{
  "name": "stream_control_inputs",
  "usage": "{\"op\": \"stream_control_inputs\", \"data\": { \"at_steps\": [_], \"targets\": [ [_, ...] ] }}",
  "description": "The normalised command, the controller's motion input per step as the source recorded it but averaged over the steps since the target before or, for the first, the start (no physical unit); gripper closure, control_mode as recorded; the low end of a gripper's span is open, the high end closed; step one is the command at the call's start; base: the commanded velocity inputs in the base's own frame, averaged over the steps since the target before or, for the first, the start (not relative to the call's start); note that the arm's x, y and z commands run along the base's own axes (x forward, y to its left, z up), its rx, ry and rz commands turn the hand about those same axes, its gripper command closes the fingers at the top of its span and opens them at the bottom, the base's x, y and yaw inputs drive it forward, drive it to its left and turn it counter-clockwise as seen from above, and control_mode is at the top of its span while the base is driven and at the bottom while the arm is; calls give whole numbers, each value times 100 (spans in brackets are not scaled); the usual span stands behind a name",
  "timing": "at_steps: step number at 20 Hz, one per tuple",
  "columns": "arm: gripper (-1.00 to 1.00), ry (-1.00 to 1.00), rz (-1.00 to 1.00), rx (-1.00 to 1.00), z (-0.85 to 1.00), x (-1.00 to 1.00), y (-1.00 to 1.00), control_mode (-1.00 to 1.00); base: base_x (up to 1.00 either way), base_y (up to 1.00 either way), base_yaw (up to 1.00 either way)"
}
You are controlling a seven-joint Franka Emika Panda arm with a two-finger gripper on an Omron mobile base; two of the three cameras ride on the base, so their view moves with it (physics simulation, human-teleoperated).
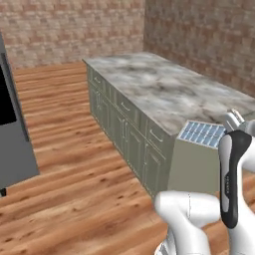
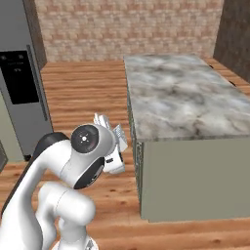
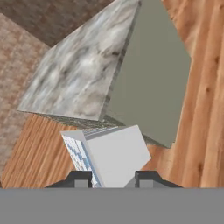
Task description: The ice cube tray has been filled with water. Take the tray and place it in the freezer to make ice. Close the freezer door after placing the tray.
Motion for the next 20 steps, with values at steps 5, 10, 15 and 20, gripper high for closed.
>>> {"op": "stream_control_inputs", "data": {
  "at_steps": [5, 10, 15, 20],
  "targets": [
    [100, 0, 0, 0, 0, 0, 0, 100, 14, 22, 39],
    [100, 0, 0, 0, 0, 0, 0, 100, 61, 24, 27],
    [100, 0, 0, 0, 0, 0, 0, 100, 94, 3, 15],
    [100, 0, 0, 0, 0, 0, 0, 100, 100, 0, 6]
  ]
}}
